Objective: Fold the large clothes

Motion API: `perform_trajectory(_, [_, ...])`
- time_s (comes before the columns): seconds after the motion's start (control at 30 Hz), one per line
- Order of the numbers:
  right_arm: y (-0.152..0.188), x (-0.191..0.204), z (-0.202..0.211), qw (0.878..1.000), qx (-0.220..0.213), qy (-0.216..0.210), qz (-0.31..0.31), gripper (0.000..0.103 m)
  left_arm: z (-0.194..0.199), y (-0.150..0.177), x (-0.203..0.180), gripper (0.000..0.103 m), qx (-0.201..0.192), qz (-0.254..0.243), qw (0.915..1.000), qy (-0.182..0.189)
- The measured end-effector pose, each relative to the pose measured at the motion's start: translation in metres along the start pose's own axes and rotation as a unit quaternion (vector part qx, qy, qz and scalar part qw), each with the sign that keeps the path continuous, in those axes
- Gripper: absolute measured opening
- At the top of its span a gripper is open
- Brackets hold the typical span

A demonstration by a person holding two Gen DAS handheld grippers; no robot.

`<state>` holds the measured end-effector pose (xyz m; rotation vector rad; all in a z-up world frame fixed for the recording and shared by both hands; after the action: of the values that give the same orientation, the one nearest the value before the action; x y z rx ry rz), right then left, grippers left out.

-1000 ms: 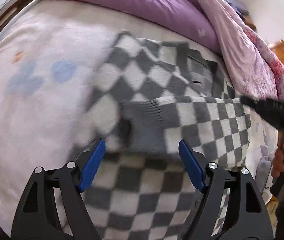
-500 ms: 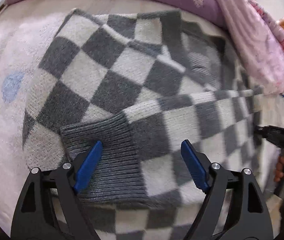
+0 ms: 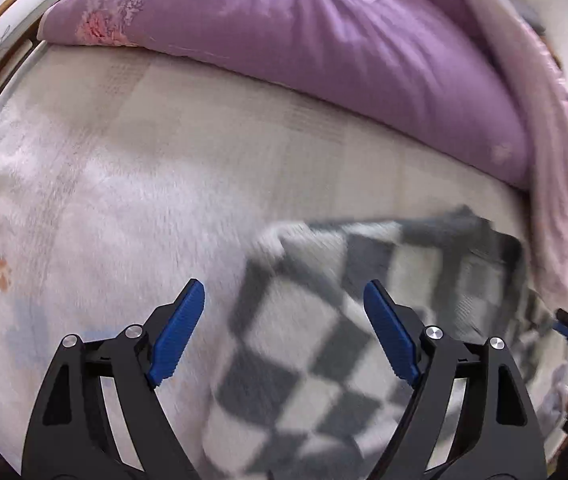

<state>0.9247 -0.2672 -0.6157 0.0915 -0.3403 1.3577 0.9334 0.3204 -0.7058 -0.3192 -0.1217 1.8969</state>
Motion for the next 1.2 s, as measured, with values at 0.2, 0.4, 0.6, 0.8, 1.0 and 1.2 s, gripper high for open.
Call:
perform_trajectory(0.2, [-0.007, 0.000, -0.043, 0.998, 0.058, 0.001, -0.011, 0.053, -0.048, -0.005, 0.008, 0.058, 0.053, 0.017, 0.9984, -0.014])
perform_trajectory(0.4, [0.003, -0.001, -0.054, 0.998, 0.058, -0.010, 0.000, 0.022, -0.037, 0.002, -0.015, 0.019, 0.026, -0.071, 0.9967, -0.031])
perform_trajectory(0.6, [0.018, 0.017, 0.000, 0.999, -0.018, -0.033, 0.038, 0.018, 0.027, 0.013, -0.023, 0.017, -0.040, -0.098, 0.9944, -0.007])
perform_trajectory(0.8, [0.064, 0.029, 0.089, 0.990, -0.086, -0.063, 0.093, 0.017, 0.125, 0.056, -0.020, 0.017, -0.106, -0.122, 0.9865, 0.028])
perform_trajectory(1.0, [0.139, 0.016, 0.164, 0.984, -0.108, -0.097, 0.100, 0.016, 0.199, 0.141, -0.013, 0.017, -0.116, -0.128, 0.9836, 0.051])
perform_trajectory(1.2, [0.242, -0.003, 0.203, 0.985, -0.073, -0.104, 0.118, 0.016, 0.237, 0.245, 0.024, 0.017, -0.097, -0.097, 0.9875, 0.076])
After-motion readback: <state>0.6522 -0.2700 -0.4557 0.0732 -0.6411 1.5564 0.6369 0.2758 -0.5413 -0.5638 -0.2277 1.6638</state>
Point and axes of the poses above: each gripper's, at about its wrist camera, not at the fingertips, and z roughly against the way its jaws point, x to its left, y to its underside, the point moved 7 cm from there along -z, roughly the way its jaws point, and after that the axes turned 1 degree about y, right-handed, at the moved point
